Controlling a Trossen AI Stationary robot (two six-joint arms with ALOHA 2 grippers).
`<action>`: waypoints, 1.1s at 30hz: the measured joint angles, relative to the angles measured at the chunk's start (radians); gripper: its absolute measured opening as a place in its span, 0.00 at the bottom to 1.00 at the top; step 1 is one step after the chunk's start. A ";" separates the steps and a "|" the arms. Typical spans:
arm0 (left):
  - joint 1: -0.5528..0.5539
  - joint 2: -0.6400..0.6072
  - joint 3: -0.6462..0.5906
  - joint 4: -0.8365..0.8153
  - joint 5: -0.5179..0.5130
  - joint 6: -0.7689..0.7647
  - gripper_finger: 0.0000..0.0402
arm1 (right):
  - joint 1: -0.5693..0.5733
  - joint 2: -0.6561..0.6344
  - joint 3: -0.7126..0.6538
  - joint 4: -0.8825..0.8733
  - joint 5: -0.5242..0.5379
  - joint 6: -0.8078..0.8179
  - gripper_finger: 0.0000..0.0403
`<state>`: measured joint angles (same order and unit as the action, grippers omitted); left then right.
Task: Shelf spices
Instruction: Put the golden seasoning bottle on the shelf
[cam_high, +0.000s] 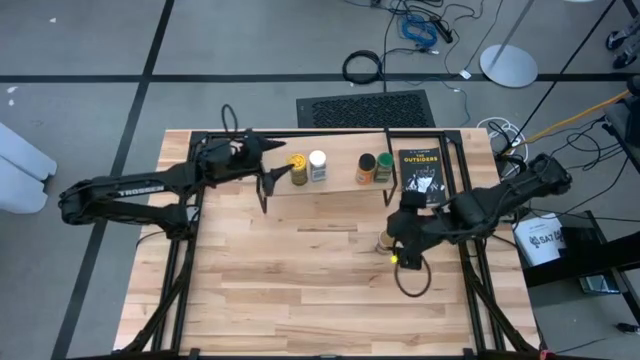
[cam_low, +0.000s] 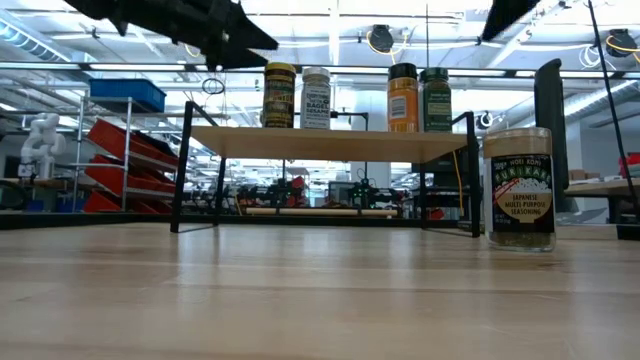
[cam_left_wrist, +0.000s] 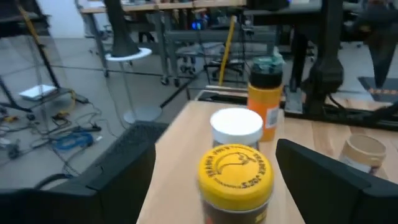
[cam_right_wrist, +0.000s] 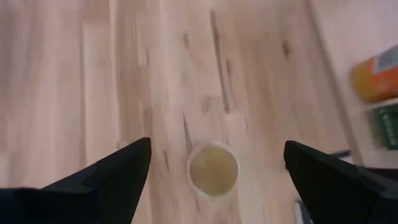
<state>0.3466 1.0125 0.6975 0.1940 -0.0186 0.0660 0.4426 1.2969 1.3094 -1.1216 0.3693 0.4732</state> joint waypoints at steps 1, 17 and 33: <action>-0.001 -0.017 0.000 -0.010 -0.010 -0.003 0.85 | -0.013 0.012 -0.001 -0.013 -0.022 -0.021 0.88; -0.189 -0.168 0.016 -0.054 -0.203 0.022 0.86 | -0.209 0.184 -0.056 -0.032 -0.353 -0.371 0.89; -0.251 -0.169 0.026 -0.057 -0.230 0.052 0.86 | -0.253 0.213 -0.149 0.050 -0.428 -0.325 0.89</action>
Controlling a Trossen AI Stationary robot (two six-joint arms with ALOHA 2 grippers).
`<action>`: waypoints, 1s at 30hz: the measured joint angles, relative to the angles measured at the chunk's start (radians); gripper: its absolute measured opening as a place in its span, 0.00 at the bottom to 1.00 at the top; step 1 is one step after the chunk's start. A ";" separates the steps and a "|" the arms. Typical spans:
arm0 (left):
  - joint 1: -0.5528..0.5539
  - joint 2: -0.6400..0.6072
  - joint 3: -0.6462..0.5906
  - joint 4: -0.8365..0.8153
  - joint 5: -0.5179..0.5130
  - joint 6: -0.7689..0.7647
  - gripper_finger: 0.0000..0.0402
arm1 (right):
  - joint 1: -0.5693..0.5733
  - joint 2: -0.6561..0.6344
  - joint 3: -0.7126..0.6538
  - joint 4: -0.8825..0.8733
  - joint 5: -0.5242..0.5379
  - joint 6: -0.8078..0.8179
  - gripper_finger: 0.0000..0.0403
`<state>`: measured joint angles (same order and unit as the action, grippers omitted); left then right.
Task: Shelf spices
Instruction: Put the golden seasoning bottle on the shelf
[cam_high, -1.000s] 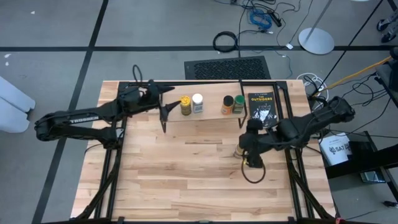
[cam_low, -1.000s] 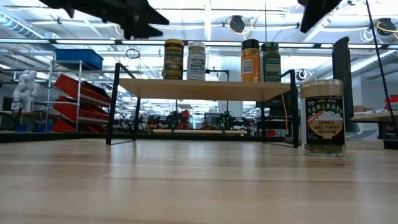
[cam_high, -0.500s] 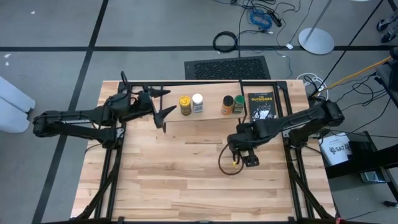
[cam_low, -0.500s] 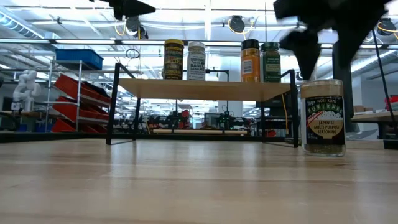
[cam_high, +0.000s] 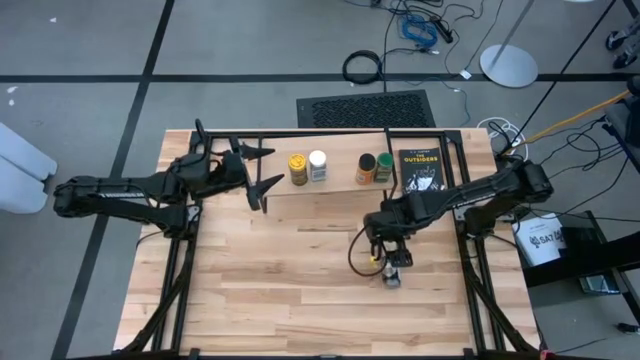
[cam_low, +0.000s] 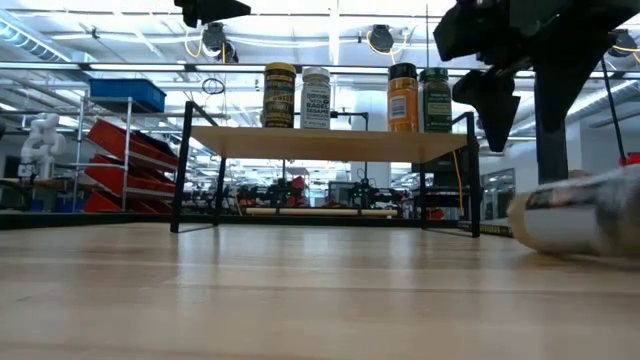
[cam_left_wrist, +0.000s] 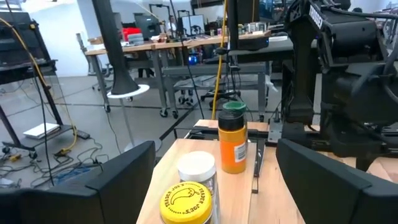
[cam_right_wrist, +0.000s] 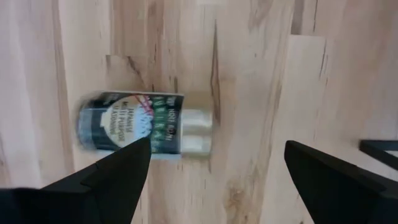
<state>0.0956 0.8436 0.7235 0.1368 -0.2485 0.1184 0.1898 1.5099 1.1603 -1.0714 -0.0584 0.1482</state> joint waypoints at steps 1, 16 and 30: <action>0.000 0.000 0.000 0.000 0.000 0.000 0.86 | 0.003 0.000 0.000 -0.001 0.001 0.004 0.89; -0.047 0.005 0.000 -0.037 0.011 -0.060 0.86 | 0.157 -0.001 0.000 0.002 0.033 0.630 0.89; -0.057 0.005 0.018 0.012 0.009 -0.050 0.86 | 0.293 0.048 0.001 0.021 0.164 1.309 0.89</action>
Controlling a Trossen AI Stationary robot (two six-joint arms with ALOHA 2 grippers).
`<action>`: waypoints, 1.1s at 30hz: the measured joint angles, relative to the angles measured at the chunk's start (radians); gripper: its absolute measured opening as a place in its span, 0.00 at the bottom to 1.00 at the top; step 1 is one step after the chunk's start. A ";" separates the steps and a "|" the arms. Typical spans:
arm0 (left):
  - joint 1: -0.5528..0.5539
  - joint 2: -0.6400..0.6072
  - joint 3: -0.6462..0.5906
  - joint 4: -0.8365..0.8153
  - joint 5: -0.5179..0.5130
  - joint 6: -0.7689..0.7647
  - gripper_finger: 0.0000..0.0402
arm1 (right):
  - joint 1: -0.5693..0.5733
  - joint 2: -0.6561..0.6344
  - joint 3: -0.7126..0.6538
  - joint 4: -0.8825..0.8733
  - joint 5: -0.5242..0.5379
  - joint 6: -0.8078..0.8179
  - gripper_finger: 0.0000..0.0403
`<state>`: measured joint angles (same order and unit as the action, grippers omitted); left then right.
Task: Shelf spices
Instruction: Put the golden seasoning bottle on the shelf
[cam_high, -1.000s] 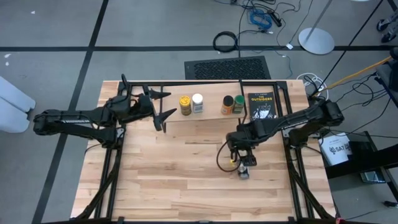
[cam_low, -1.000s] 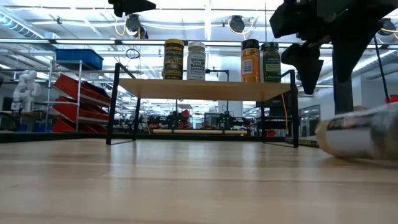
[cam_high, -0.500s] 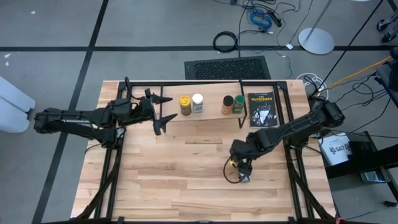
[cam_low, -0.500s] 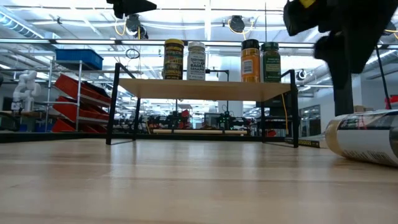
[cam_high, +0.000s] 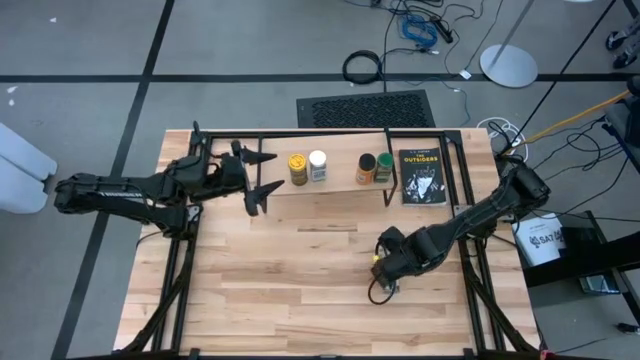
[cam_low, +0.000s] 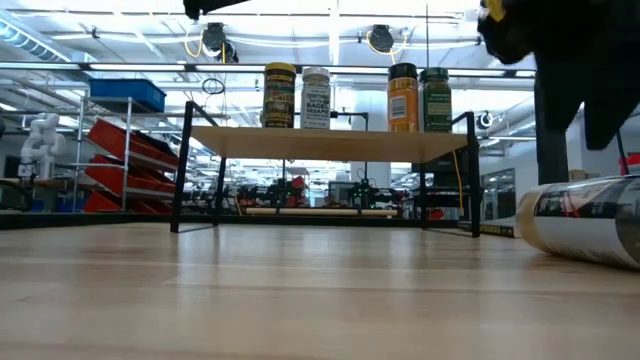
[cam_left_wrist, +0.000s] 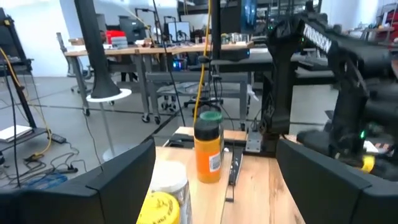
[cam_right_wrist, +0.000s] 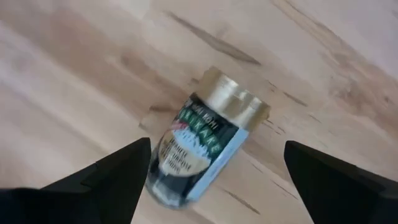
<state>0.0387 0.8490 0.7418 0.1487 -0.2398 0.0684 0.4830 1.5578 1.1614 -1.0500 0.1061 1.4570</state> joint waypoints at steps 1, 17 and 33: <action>0.000 0.000 0.006 0.002 0.000 0.000 0.86 | 0.004 0.015 0.000 0.001 0.002 0.031 0.89; -0.035 0.000 0.018 0.000 0.000 0.016 0.85 | 0.005 0.286 0.000 0.110 -0.004 0.067 0.89; -0.040 0.000 0.019 -0.002 0.000 -0.009 0.85 | -0.018 0.292 -0.001 0.162 0.035 -0.032 0.65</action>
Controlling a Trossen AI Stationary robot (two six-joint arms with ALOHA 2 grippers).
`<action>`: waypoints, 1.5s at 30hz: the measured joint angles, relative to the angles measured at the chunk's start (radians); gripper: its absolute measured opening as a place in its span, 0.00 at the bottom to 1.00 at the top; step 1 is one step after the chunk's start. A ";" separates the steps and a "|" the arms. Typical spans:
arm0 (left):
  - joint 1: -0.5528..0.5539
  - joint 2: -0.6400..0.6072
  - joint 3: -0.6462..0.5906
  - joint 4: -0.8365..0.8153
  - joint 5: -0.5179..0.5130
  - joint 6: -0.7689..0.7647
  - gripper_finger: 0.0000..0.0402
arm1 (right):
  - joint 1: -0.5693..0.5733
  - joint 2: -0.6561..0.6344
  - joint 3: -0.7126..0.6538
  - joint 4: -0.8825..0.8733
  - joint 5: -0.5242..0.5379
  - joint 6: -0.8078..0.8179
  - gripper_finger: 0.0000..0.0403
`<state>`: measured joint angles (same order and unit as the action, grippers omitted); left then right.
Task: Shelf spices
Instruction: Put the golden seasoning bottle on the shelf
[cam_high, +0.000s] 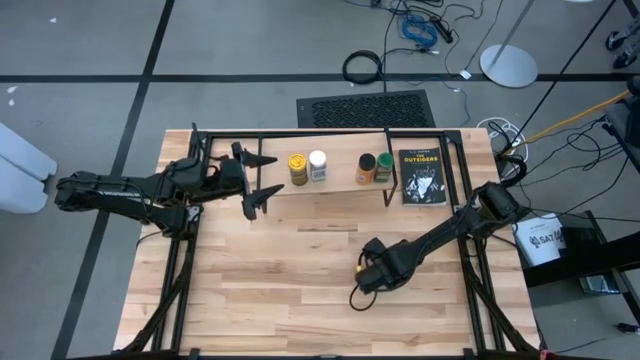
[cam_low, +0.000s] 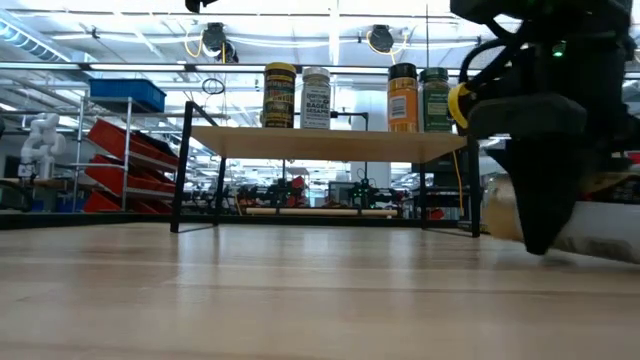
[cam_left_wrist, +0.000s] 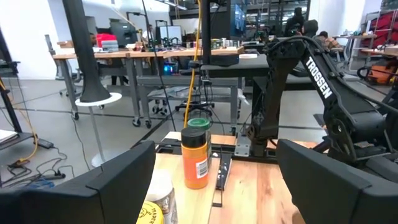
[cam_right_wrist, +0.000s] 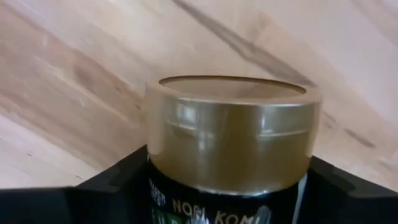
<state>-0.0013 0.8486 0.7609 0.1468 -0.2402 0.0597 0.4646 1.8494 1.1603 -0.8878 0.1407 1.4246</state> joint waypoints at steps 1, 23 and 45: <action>0.000 0.000 0.000 -0.002 0.000 -0.001 0.85 | -0.003 -0.004 0.000 0.000 0.001 -0.008 0.65; -0.082 0.068 0.000 0.055 0.006 -0.177 0.85 | -0.227 -0.283 0.000 0.631 0.200 -0.724 0.67; -0.242 0.274 0.000 0.064 -0.157 -0.290 0.99 | -0.314 -0.339 0.002 0.990 0.036 -1.033 0.67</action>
<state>-0.2434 1.1230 0.7609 0.2105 -0.3974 -0.2307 0.1501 1.5101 1.1618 0.1026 0.1764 0.3911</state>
